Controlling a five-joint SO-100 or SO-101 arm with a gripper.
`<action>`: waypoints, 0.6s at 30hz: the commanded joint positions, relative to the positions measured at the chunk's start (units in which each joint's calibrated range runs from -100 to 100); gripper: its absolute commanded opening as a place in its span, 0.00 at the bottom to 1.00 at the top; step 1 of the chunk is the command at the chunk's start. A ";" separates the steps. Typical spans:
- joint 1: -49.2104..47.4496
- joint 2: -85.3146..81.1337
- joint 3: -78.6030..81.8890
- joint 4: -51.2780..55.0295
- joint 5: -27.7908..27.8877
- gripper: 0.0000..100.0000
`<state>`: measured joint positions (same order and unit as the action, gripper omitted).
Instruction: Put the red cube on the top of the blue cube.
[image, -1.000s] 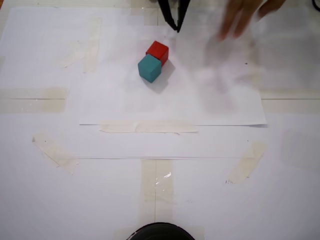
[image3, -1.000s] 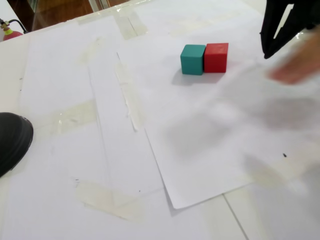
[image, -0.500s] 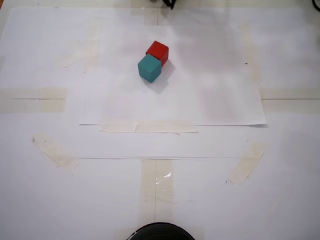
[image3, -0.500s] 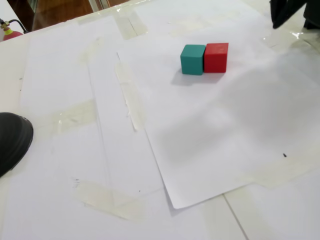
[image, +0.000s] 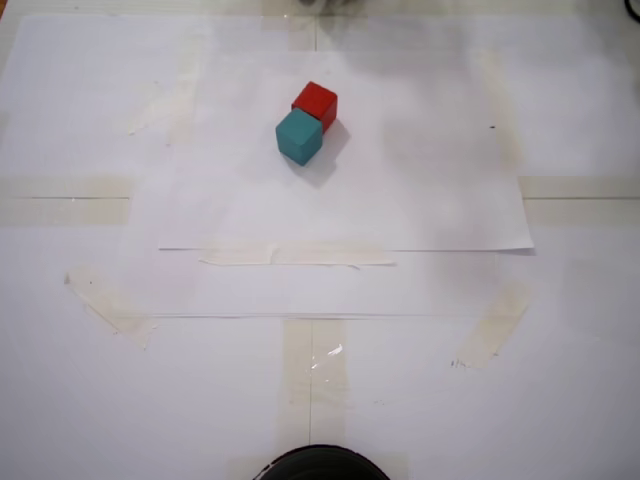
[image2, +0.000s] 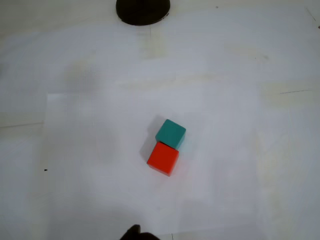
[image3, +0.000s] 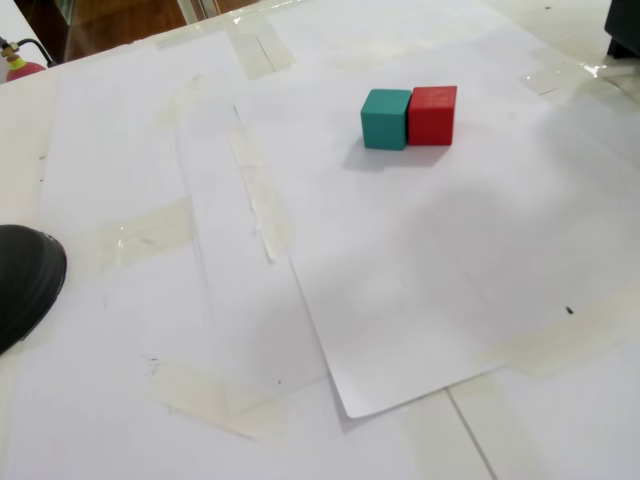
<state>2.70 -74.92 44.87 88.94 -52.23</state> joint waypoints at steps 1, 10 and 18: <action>-1.42 10.80 -10.78 -0.35 -0.83 0.00; -5.28 23.68 -14.59 -4.43 -4.35 0.00; -6.04 33.55 -13.96 -11.85 -5.67 0.00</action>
<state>-3.36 -45.51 34.48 82.03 -57.07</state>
